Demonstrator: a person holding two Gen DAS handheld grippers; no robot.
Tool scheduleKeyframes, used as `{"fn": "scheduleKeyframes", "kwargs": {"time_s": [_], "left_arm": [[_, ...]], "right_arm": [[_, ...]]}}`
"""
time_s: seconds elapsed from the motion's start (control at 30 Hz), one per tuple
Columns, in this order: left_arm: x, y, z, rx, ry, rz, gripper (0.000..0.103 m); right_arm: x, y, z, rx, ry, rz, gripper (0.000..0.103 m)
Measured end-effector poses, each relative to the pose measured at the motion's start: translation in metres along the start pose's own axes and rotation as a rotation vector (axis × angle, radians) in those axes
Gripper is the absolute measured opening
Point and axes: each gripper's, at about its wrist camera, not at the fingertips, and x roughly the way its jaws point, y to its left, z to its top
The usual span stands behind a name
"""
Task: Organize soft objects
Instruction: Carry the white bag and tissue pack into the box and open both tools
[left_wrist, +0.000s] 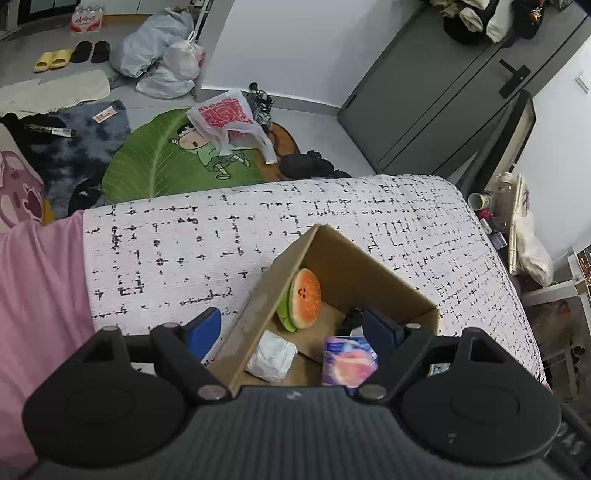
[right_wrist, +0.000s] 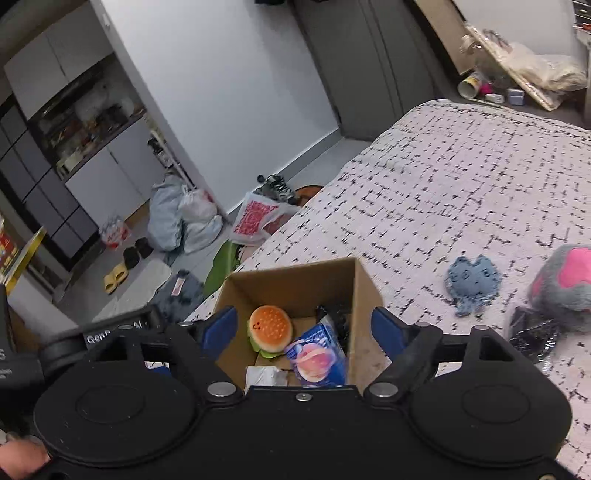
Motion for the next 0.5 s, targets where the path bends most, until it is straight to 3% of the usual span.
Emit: {"fn": "scheduleKeyframes", "kwargs": {"time_s": [0.27,0.5], "left_arm": [[-0.017,-0.018,-0.004,0.079,-0.017,-0.003,0.09],[-0.036,-0.044,-0.013,0.129,-0.016,-0.046,0.091]], "right_arm": [[-0.038,-0.007,0.015,0.003,-0.047,-0.017,0.097],[-0.063,-0.02,0.026,0.017,-0.037,-0.033,0.099]]}}
